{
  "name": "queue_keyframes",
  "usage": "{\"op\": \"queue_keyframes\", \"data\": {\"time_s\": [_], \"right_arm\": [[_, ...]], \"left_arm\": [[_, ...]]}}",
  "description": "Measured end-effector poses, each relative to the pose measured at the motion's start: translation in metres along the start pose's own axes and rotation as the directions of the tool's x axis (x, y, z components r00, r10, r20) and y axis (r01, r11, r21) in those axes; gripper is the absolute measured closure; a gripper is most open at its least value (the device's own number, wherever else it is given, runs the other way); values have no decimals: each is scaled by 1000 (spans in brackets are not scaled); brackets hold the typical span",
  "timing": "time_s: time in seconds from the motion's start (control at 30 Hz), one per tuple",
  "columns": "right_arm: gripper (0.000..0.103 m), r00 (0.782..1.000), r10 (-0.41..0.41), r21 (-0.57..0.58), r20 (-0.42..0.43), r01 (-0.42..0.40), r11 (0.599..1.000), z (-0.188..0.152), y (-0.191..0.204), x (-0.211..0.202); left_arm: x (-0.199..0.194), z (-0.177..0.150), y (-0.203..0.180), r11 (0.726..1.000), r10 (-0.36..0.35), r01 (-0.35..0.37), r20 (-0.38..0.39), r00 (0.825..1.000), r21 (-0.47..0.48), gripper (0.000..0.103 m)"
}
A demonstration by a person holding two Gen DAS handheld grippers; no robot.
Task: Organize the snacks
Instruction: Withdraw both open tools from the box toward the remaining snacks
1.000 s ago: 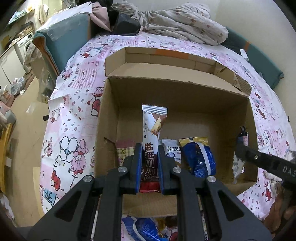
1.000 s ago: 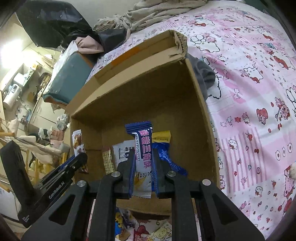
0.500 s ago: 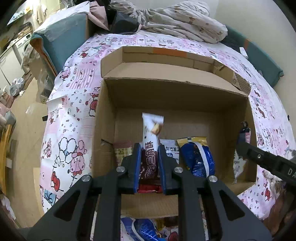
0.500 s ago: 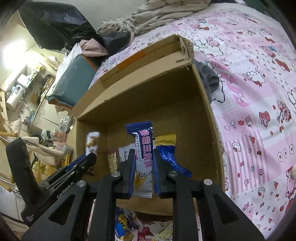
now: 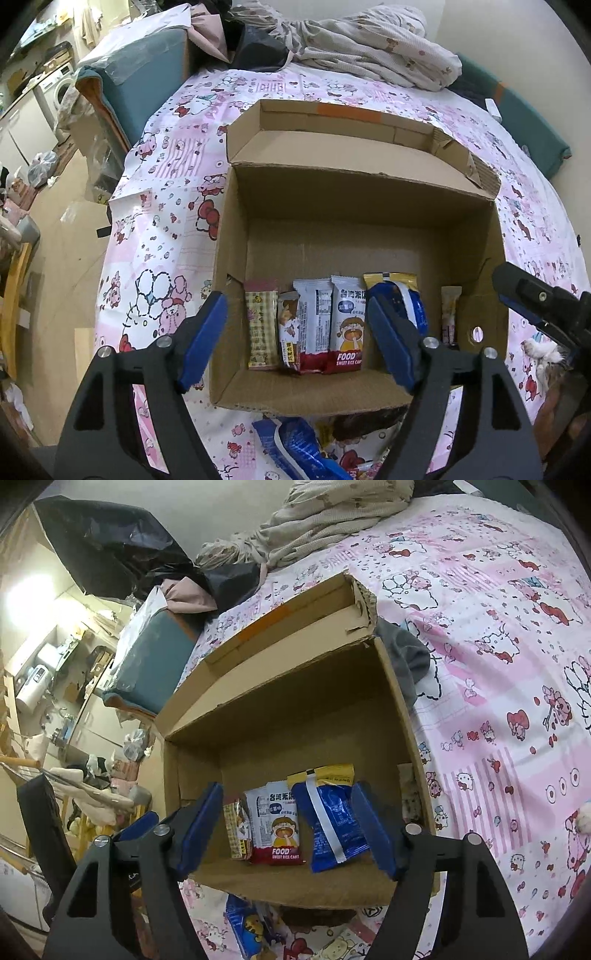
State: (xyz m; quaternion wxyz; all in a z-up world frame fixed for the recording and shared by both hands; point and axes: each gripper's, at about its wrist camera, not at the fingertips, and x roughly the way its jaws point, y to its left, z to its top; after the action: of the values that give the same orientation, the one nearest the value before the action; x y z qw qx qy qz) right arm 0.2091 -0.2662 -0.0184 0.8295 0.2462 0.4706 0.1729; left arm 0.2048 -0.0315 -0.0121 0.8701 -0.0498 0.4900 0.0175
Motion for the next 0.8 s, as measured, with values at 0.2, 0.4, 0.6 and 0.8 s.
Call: {"op": "queue_keyframes", "data": {"time_s": [0.2,0.4,0.6,0.8], "right_arm": [[27,1000,-2,-19,6,2,1000,-2,4,-5],[27,1000,-12,-30,15,13,999,-7,10,-12],[27,999,-26,-43,26,27,999,-20,13,-29],[27,1000,-3,-23,13,3,1000,-34,11,-44]], "left_arm": [[-9,-4,3,1000,15,-15,10,1000,0,27],[-24,-8,11,1000,26,-26,44,999,-6,27],[-38,-12,17,1000,18,-17,56,998,-12,27],[-51,-22,23,999,4,-3,38,999,-40,27]]}}
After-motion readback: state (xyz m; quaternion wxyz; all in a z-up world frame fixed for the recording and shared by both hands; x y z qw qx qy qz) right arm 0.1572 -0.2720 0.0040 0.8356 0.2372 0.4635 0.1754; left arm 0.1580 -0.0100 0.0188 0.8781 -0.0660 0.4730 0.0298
